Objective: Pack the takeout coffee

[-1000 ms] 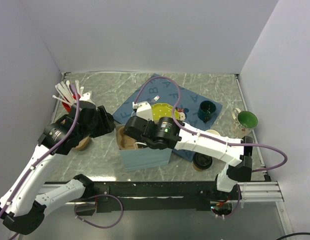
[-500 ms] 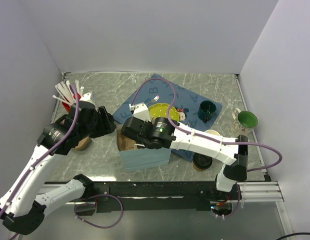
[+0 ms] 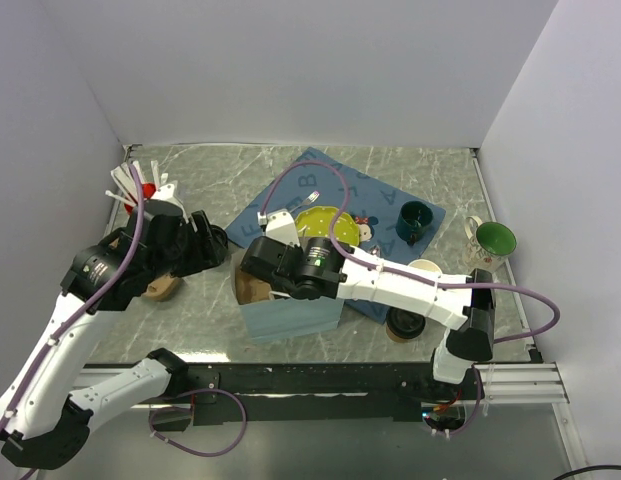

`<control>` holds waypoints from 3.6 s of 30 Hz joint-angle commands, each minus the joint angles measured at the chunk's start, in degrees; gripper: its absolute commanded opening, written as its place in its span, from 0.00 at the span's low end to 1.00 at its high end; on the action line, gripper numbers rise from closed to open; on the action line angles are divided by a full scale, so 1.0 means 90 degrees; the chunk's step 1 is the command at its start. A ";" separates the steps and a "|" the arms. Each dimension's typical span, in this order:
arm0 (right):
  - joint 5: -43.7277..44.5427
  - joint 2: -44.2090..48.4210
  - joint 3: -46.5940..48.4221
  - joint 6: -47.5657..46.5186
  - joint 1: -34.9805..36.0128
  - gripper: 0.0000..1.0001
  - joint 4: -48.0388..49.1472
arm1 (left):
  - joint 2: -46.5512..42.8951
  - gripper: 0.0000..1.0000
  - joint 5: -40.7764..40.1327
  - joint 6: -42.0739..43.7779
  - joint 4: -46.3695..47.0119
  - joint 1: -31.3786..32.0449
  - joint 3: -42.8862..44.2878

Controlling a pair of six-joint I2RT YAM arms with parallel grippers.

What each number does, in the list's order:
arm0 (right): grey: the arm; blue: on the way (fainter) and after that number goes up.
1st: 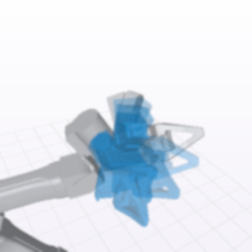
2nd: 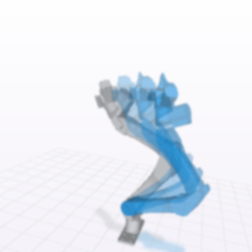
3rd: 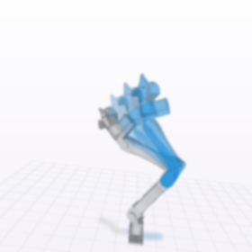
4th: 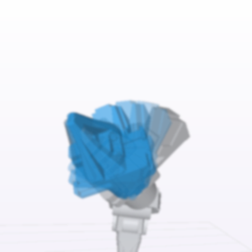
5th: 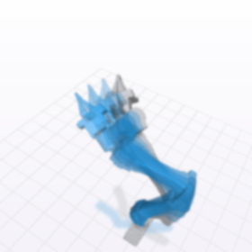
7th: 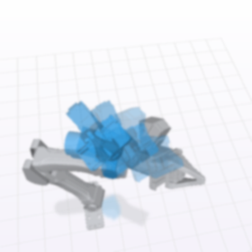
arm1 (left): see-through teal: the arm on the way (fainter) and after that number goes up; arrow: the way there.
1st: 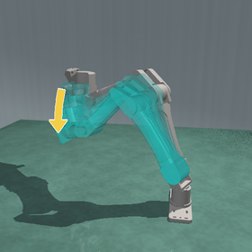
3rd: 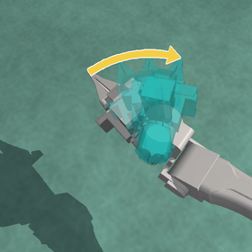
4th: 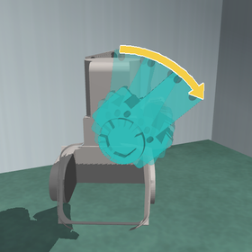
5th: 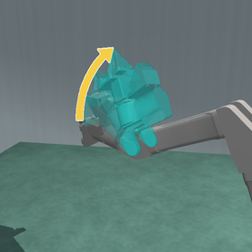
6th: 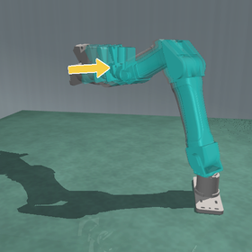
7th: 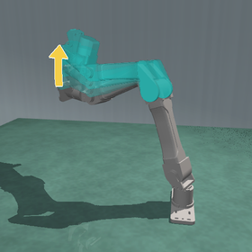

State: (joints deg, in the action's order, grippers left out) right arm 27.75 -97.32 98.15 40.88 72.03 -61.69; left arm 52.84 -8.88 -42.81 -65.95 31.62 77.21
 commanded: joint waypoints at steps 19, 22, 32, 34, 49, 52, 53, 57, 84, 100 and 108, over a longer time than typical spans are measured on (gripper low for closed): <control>0.0120 0.0168 0.1144 -0.0128 -0.0074 0.73 -0.0547 | -0.0275 0.77 0.0636 -0.0019 -0.0250 -0.0017 0.0034; 0.0110 0.0188 0.1564 -0.0080 -0.0083 0.73 -0.0918 | -0.0178 0.76 0.0820 0.0098 -0.0182 -0.0017 0.0015; 0.0081 0.0646 0.2268 -0.0215 -0.0113 0.66 -0.1671 | -0.0051 0.67 0.1202 0.0235 0.0218 -0.0017 -0.0317; 0.0188 0.0890 0.2239 -0.0333 -0.0200 0.66 -0.1680 | 0.0007 0.65 0.1368 0.0196 0.0326 -0.0017 -0.0346; -0.1286 0.2815 -0.0779 -0.0968 -0.1704 0.63 -0.0694 | 0.0681 0.01 0.1807 0.0059 -0.0210 -0.0007 0.0444; -0.1316 0.2805 -0.0691 -0.1046 -0.1714 0.61 -0.0733 | 0.0604 0.11 0.1681 -0.0077 -0.0308 -0.0007 0.0095; -0.1286 0.2805 -0.0633 -0.1095 -0.1714 0.61 -0.0733 | 0.0633 0.19 0.1652 -0.0097 -0.0376 -0.0007 -0.0013; -0.1402 0.2689 -0.0242 -0.1203 -0.1734 0.60 -0.0870 | 0.0672 0.65 0.1574 -0.0195 -0.0612 0.0003 -0.0005; -0.1950 0.1810 0.1467 -0.0471 -0.1743 0.00 -0.1983 | 0.1170 0.01 0.1777 -0.0273 -0.1412 0.0003 0.1792; -0.1765 0.1741 0.1203 -0.0324 -0.1822 0.45 -0.1905 | 0.1053 0.71 0.1525 -0.0283 -0.1373 0.0003 0.1089; -0.1628 0.1985 0.1194 -0.0490 -0.1851 0.47 -0.1934 | 0.0829 0.65 0.1670 -0.0410 -0.1198 0.0003 0.0894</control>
State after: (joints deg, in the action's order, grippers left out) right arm 11.07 -81.52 106.94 37.56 55.83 -77.54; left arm 62.35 4.73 -46.19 -77.41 31.62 86.24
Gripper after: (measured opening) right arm 0.467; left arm 0.681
